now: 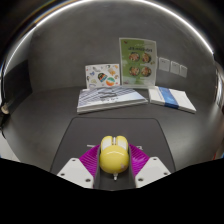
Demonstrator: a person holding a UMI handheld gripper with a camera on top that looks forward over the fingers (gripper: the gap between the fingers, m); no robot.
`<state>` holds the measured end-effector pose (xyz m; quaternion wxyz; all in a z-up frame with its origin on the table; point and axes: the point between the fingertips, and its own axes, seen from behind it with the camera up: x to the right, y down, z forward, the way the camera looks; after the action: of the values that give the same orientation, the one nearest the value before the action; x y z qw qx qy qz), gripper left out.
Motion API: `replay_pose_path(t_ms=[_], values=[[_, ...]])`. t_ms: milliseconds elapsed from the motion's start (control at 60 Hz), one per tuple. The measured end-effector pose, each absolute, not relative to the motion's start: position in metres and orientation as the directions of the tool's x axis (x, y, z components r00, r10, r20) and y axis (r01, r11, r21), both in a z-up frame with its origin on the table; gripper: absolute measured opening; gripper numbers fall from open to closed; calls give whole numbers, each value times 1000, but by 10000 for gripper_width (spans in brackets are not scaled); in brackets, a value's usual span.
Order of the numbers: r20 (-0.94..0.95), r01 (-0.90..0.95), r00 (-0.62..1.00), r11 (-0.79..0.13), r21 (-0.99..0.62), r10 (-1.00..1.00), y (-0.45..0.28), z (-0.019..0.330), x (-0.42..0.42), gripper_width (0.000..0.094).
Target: Arrange mouse
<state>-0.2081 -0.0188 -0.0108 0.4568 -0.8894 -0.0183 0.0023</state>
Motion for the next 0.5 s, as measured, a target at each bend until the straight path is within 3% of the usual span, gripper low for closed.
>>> replay_pose_path(t_ms=[67,83,133,233,267,283,500], values=[[-4,13,1000,-588,-809,28,-18,-11,-207,469],[-8,9,1000,-591,-807,27,-18,-11,-206,535],[-24,-1,999,-599,-800,30,-19,-12,-207,531],[-61,-28,998,-611,-791,34,-32,-6,-206,897],[-68,-25,997,-602,-798,49,-38,-2,-204,885],[-68,-21,996,-597,-802,57,-42,0,-204,836],[-60,28,989,-576,-817,133,-108,19,-149,852]])
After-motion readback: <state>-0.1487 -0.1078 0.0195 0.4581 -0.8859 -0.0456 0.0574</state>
